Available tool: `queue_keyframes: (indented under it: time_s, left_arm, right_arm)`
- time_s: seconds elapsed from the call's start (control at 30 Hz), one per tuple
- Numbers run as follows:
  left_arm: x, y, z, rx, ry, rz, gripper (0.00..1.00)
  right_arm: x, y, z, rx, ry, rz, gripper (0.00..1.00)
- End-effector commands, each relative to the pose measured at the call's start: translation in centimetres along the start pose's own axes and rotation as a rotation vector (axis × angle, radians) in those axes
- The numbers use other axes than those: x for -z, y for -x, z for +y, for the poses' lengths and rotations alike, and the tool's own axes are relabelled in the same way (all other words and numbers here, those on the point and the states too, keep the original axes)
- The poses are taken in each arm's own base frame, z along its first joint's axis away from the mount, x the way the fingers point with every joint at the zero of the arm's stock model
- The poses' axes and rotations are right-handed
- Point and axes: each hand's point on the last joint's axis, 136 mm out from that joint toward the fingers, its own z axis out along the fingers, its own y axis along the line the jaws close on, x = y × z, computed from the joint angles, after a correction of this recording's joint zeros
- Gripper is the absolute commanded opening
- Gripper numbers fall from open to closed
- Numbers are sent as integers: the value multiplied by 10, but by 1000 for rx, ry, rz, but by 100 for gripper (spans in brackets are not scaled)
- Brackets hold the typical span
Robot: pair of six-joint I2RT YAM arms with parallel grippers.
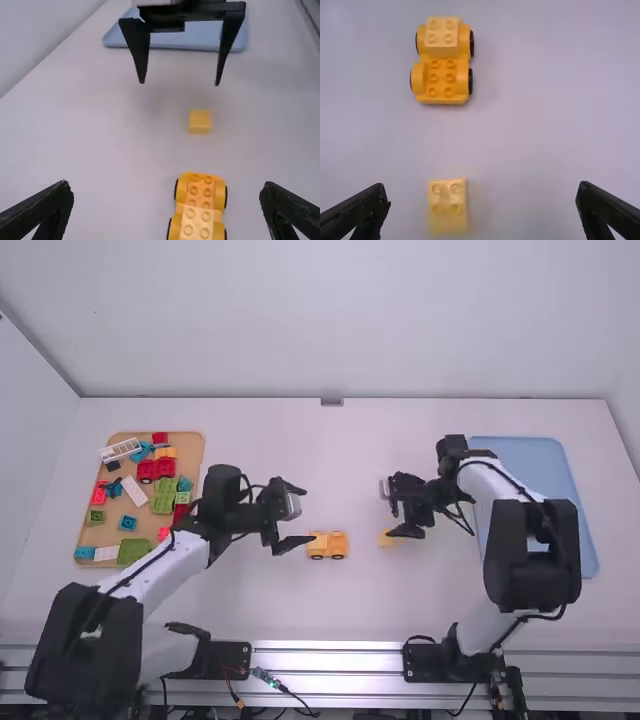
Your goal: Assemble lego blocks to make yellow taxi
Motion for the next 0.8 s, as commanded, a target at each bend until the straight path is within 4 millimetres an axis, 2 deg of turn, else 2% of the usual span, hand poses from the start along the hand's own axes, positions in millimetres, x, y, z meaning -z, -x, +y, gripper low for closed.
queue_keyframes:
  time_s: [0.0,0.2,0.3,0.43,0.53,0.67,0.77]
  left_arm:
    - [-5,-2,-13,-54,-88,-60,99]
    - [-17,-15,-23,-44,-178,-120,99]
    - [-20,-25,-28,1,-208,-115,99]
    - [-28,-43,-26,32,-200,-76,99]
    - [-30,-50,-27,44,-205,-66,99]
    - [-36,-59,-36,-12,-242,-78,99]
    - [-41,-69,-39,-27,-245,-50,99]
  right_arm:
    - [1,13,9,163,-48,-149,99]
    - [-16,-1,39,130,-35,-190,99]
    - [-23,-6,46,186,-48,-194,99]
    - [-33,-11,56,164,-32,-183,99]
    - [-39,-15,53,140,-36,-155,99]
    - [-51,-28,40,62,-70,-48,99]
    - [-60,-29,33,55,-99,-23,99]
